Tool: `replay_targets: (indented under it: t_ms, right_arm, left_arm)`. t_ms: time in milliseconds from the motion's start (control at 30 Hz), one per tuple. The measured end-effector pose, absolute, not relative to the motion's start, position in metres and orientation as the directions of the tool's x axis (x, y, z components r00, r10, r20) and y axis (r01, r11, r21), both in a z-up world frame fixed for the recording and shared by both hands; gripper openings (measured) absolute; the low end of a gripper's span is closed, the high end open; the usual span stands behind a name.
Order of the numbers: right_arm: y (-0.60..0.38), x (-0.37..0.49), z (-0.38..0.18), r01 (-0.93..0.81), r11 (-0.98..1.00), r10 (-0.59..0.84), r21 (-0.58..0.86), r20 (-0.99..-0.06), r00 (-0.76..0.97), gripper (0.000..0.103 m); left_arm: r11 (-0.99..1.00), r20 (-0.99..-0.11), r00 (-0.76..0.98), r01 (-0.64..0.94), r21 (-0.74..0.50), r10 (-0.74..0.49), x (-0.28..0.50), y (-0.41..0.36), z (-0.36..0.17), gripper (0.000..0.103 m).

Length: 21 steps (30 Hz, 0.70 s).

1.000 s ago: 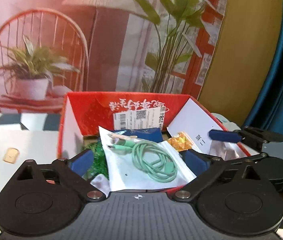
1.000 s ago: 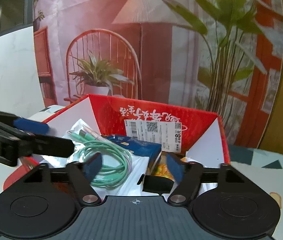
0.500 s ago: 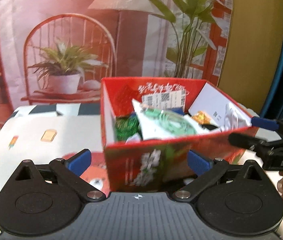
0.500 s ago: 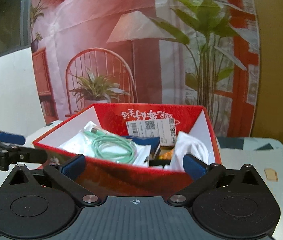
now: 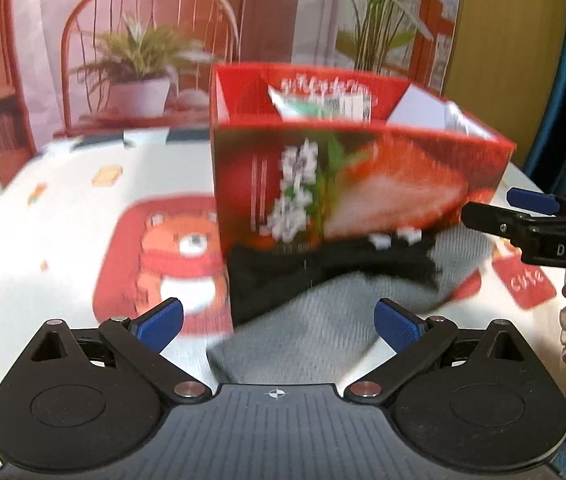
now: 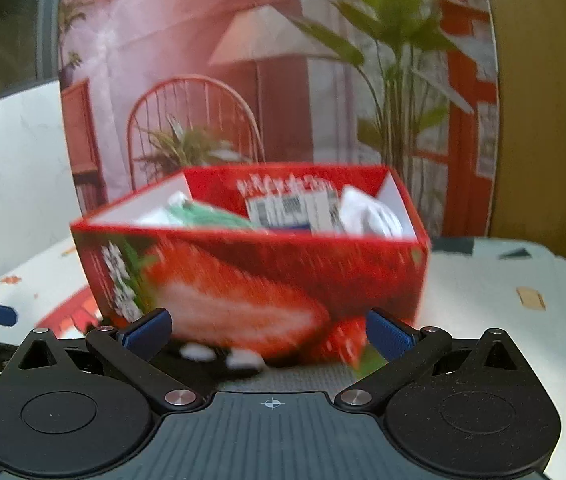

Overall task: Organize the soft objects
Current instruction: 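Move both grippers down to the grey knit towel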

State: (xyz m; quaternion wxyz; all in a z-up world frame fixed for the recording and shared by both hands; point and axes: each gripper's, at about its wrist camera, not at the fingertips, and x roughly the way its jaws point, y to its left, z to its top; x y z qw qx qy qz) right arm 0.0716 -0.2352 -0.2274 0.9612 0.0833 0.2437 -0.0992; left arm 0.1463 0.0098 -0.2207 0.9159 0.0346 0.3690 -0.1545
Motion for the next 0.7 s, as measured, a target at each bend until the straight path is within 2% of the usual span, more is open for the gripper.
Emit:
replay_targets:
  t_ms: [33,233,300,367,467,700]
  right_arm:
    - [-0.236,0.070,-0.232,0.237,0.966,-0.155,0.105,-0.497,0.854,0.103]
    - [-0.249,0.067,-0.256,0.256,0.958,-0.152,0.125,-0.535,0.831,0.102]
    - [-0.254,0.068,-0.261,0.267,0.954,-0.151,0.140,-0.545,0.825,0.102]
    - [-0.256,0.069,-0.265,0.274,0.951,-0.155,0.141,-0.551,0.820,0.101]
    - [-0.260,0.071,-0.269,0.279,0.949,-0.151,0.147,-0.564,0.812,0.097]
    - [-0.259,0.075,-0.270,0.258,0.953,-0.119,0.159,-0.585,0.802,0.088]
  left_arm:
    - [0.952,-0.695,0.672,0.301,-0.058,-0.255,0.145,0.012,-0.226,0.099]
    - [0.962,-0.736,0.639,0.265,-0.060,-0.222,0.148,0.017,-0.244,0.068]
    - [0.967,-0.740,0.643,0.251,-0.037,-0.196,0.148,0.020,-0.247,0.049]
    - [0.970,-0.741,0.642,0.239,-0.047,-0.194,0.150,0.025,-0.250,0.041]
    - [0.971,-0.733,0.650,0.231,-0.062,-0.201,0.151,0.030,-0.251,0.036]
    - [0.973,-0.725,0.662,0.227,-0.051,-0.192,0.151,0.031,-0.252,0.035]
